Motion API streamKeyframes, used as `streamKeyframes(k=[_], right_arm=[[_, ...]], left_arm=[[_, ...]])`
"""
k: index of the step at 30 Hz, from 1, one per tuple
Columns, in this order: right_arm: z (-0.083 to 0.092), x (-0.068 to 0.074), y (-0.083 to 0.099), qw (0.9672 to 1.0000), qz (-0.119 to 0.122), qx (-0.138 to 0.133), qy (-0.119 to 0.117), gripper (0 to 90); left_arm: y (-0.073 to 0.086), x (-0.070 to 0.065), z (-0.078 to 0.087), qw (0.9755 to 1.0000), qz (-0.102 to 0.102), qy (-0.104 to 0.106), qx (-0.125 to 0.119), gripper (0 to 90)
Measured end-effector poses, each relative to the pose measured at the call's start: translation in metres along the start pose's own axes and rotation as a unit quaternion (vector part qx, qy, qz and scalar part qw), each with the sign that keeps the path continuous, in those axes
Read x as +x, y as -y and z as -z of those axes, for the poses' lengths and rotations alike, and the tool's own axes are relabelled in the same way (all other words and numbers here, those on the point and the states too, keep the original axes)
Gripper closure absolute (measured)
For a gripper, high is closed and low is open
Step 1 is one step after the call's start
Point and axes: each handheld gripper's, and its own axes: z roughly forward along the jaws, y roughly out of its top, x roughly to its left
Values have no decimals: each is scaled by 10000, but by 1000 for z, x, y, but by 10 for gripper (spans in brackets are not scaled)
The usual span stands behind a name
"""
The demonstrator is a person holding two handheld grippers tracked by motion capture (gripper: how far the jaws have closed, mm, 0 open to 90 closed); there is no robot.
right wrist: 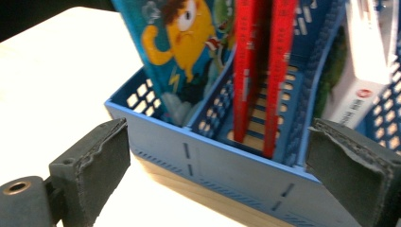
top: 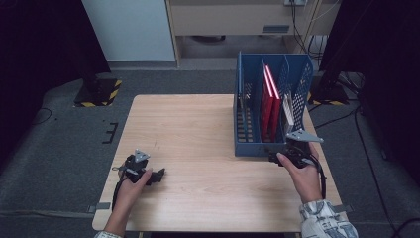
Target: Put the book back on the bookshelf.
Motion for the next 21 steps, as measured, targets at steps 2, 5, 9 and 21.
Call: streamKeyframes(k=[2,5,9,21], right_arm=[[-1,5,-1,10000,46,12,-58,74],[-2,13,-1,9999,97,29,-132,71],[-5,22,-2,9996,140,65,-244,70],[-15,61,-1,9968,441,193,-632,65]], left_arm=[[0,0,0,10000,1,0,0,0],[0,0,0,10000,2,-1,0,0],[0,0,0,10000,0,0,2,0],[0,-1,0,10000,-8,6,0,0]])
